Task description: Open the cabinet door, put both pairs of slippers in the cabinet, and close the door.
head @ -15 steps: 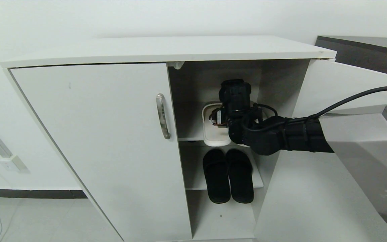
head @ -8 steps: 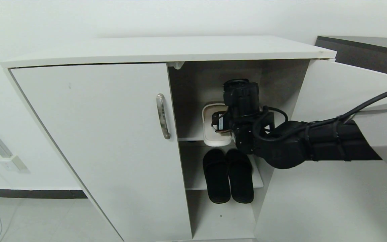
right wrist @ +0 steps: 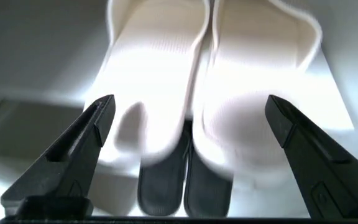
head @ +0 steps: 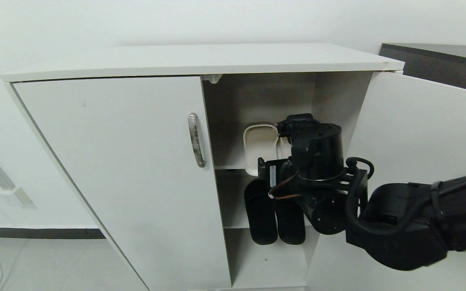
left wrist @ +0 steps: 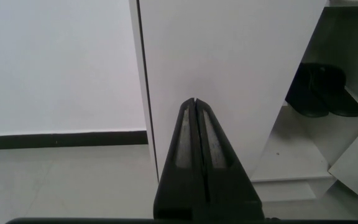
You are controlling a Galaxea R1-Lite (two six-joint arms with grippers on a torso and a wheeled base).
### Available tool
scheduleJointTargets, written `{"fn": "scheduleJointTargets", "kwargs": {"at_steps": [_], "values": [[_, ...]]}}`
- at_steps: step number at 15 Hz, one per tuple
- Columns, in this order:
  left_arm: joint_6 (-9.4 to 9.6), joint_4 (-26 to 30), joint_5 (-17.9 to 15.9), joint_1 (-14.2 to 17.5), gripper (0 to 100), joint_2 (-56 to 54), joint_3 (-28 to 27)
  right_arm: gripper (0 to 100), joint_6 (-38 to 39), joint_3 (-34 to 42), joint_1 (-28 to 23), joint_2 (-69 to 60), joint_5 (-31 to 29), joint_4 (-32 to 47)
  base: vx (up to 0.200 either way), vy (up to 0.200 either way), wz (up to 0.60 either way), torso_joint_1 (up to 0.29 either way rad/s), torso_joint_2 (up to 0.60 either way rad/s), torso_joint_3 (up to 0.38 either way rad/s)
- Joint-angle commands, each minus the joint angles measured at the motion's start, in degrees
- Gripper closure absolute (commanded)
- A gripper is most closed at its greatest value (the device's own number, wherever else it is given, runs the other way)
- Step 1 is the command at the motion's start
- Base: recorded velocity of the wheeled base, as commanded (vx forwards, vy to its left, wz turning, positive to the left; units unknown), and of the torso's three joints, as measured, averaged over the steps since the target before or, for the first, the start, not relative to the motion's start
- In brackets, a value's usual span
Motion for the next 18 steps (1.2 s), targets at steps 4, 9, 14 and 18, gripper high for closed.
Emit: {"fn": "scheduleJointTargets", "kwargs": {"at_steps": [4,9,14,18], "values": [[0.17,-0.01,-0.2,0.01,100,0.05,0.0,100,0.01,8.0,2.42,-4.59,1.16,-4.62,0.0,0.0,0.0,0.0,0.0,0.0],[0.17,-0.01,-0.29,0.01,100,0.05,0.0,100,0.01,8.18,2.42,-4.42,1.69,-4.71,0.0,0.0,0.0,0.0,0.0,0.0],[0.08,-0.01,-0.2,0.01,100,0.05,0.0,100,-0.08,8.53,2.51,-4.42,1.69,-4.71,-0.04,0.0,0.0,0.0,0.0,0.0],[0.08,-0.01,-0.2,0.01,100,0.05,0.0,100,-0.08,8.71,2.68,-4.42,1.6,-4.8,-0.2,0.0,0.0,0.0,0.0,0.001]]}}
